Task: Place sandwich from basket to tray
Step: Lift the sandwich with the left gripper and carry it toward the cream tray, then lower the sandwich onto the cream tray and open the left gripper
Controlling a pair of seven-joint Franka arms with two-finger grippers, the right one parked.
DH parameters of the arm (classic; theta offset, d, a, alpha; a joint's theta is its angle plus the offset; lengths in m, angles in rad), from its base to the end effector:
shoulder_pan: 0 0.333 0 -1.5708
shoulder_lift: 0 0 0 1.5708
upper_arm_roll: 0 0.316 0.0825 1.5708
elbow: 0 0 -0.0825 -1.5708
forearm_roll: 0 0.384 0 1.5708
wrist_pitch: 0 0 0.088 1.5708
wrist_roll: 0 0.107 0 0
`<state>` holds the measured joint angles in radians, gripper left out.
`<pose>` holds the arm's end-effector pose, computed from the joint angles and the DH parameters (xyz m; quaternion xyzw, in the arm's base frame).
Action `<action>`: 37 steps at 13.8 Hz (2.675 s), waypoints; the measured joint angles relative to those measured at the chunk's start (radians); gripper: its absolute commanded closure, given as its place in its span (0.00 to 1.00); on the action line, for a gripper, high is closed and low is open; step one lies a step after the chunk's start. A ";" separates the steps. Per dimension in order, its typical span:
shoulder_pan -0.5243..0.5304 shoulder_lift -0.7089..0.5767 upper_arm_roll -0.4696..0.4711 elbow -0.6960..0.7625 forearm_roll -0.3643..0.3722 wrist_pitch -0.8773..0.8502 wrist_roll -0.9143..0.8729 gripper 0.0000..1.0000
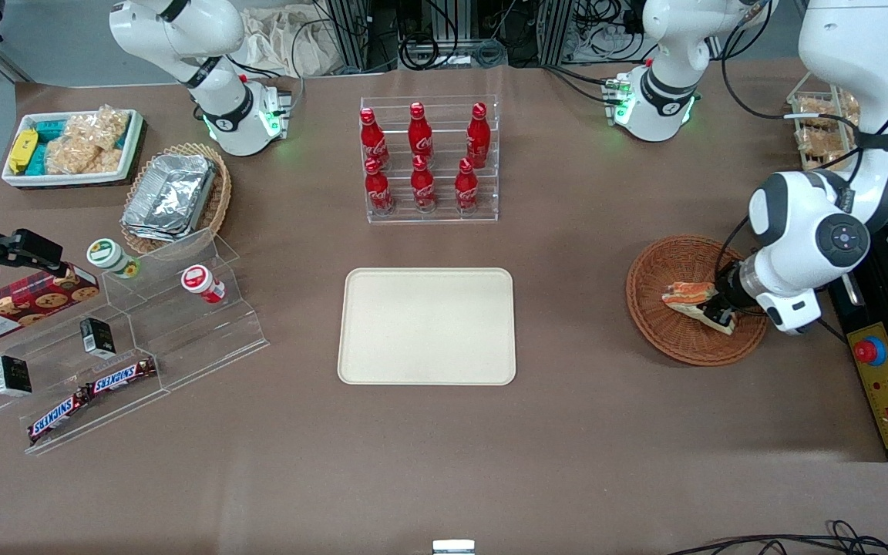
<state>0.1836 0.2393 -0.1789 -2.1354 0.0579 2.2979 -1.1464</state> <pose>0.5606 0.0049 0.2898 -0.8482 -0.5285 0.0305 0.0193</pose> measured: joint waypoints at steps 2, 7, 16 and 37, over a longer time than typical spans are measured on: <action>0.000 -0.016 -0.005 0.112 0.000 -0.158 0.086 1.00; -0.005 -0.020 -0.107 0.475 -0.030 -0.535 0.259 1.00; -0.309 0.268 -0.288 0.687 0.031 -0.507 0.353 1.00; -0.379 0.390 -0.215 0.804 0.088 -0.406 0.278 0.00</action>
<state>-0.1950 0.6294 -0.3942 -1.3311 0.1460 1.8922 -0.8687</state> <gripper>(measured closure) 0.000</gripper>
